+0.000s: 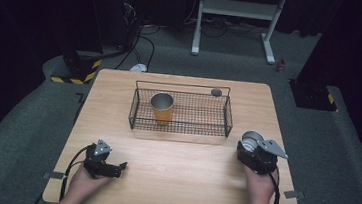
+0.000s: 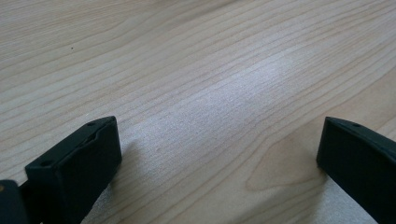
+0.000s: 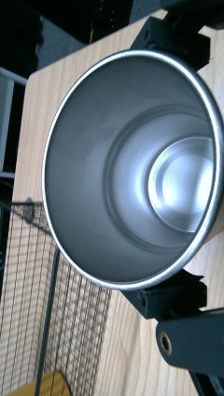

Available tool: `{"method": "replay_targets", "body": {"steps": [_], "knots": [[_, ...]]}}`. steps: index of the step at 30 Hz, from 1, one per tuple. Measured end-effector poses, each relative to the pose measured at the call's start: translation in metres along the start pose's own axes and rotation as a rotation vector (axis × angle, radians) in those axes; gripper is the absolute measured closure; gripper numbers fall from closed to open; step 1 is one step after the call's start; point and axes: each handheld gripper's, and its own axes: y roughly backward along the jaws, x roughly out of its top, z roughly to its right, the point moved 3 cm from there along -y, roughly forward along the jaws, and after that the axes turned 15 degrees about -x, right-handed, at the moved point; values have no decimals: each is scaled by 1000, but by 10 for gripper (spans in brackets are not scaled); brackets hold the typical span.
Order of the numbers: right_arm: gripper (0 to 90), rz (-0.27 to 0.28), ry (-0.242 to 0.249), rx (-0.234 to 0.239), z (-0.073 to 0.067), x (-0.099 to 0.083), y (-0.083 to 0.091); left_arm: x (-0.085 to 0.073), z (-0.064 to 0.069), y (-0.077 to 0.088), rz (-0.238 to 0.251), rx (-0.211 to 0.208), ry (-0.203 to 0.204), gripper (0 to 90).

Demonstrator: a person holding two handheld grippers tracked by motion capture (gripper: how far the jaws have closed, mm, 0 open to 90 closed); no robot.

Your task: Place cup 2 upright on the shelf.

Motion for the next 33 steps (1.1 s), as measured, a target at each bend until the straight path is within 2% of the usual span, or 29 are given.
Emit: {"method": "replay_targets", "body": {"steps": [5, 20, 28, 31, 33], "knots": [[182, 4, 1, 38, -13, 2, 3, 0, 0, 0, -1, 1, 0, 3], [183, 45, 65, 116, -53, 2, 15, 0, -1, 0, -4, 6, -3, 3], [182, 46, 83, 127, -69, 1, 20, 0, 0, 1, -5, 7, 3, 6], [182, 45, 66, 134, -72, 3, 20, -1, 0, 1, -7, 5, 5, 4], [183, 44, 81, 130, -75, 4, 19, -1, 0, 1, -3, 5, 5, 3]]}}
